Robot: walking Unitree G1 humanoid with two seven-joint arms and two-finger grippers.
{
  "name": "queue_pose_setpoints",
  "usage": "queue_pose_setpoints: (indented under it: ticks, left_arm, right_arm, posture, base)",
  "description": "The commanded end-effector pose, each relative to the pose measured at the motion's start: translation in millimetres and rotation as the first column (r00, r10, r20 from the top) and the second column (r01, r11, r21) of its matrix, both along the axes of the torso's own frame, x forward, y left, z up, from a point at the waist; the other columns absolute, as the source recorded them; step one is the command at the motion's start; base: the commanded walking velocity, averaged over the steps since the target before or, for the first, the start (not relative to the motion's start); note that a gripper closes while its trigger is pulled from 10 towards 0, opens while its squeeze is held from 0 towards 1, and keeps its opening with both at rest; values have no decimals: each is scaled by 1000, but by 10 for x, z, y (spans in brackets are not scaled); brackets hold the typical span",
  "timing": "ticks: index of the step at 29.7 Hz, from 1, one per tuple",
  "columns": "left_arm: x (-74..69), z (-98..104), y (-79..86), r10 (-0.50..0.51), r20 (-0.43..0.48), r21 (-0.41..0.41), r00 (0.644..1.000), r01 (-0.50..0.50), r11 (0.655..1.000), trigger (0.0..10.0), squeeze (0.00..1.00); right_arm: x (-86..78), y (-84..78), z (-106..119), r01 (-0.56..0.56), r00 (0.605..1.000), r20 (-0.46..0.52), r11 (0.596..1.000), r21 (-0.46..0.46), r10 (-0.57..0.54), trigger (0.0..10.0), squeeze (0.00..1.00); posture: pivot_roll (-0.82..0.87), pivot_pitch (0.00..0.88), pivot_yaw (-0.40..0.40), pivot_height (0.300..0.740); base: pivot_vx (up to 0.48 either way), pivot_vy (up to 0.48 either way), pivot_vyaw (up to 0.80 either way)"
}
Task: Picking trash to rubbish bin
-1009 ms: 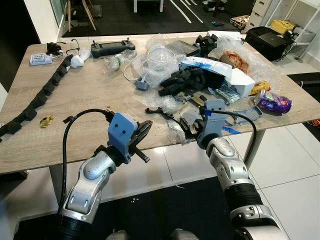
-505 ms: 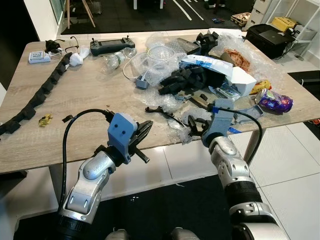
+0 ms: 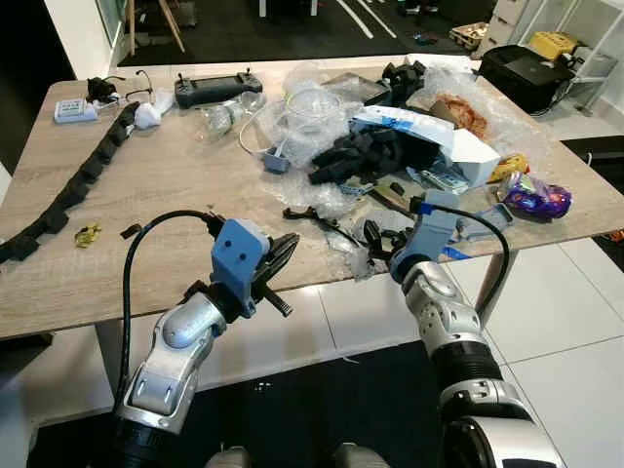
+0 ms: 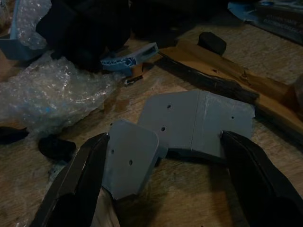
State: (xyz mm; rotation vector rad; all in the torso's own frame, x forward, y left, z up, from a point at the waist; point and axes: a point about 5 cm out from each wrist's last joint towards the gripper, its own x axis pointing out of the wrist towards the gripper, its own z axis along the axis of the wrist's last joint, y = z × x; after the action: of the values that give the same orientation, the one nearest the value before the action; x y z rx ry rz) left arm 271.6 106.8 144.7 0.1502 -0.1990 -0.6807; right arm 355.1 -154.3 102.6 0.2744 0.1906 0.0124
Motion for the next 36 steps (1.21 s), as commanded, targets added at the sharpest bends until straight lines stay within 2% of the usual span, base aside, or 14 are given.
queue_pose_setpoints:
  ticks: [1, 13, 15, 22, 28, 31, 36]
  left_arm:
    - [-4, 12, -2, -15, 14, 29, 1000, 14, 999, 10000, 0]
    - [-26, 10, -1, -22, 13, 36, 1000, 22, 999, 10000, 0]
    - [-21, 9, -8, -30, 15, 43, 999, 29, 999, 10000, 0]
    - [-22, 9, -19, -35, 17, 43, 999, 34, 998, 10000, 0]
    - [-22, 5, -21, -37, 19, 49, 999, 37, 998, 10000, 0]
    - [-14, 8, -14, -36, 22, 52, 999, 34, 998, 10000, 0]
    - [-16, 3, -20, -39, 22, 59, 999, 38, 998, 10000, 0]
  right_arm:
    - [9, 1, -17, 6, 1000, -8, 1000, 21, -6, 10000, 0]
    - [39, -12, -42, -4, 1000, -25, 1000, 22, 5, 10000, 0]
    - [31, -8, -92, -42, 997, -69, 998, -52, 39, 10000, 0]
    - [23, 22, -113, -79, 995, -77, 989, -123, 70, 10000, 0]
    - [31, 9, -124, -68, 995, -81, 993, -99, 60, 10000, 0]
    - [53, 32, -120, -74, 994, -81, 996, -46, 70, 10000, 0]
    - [70, 91, -127, -119, 988, -103, 991, -58, 112, 10000, 0]
  posture:
    - [18, 65, -54, 740]
    - [22, 66, -56, 740]
    - [20, 54, -56, 740]
    - [20, 49, -52, 740]
    - [21, 45, -52, 740]
    - [22, 42, -49, 740]
    - [19, 41, -48, 740]
  base:
    - [0, 0, 0]
    - [0, 0, 0]
    - [0, 0, 0]
    - [0, 0, 0]
    - [0, 0, 0]
    - [0, 0, 0]
    - [0, 0, 0]
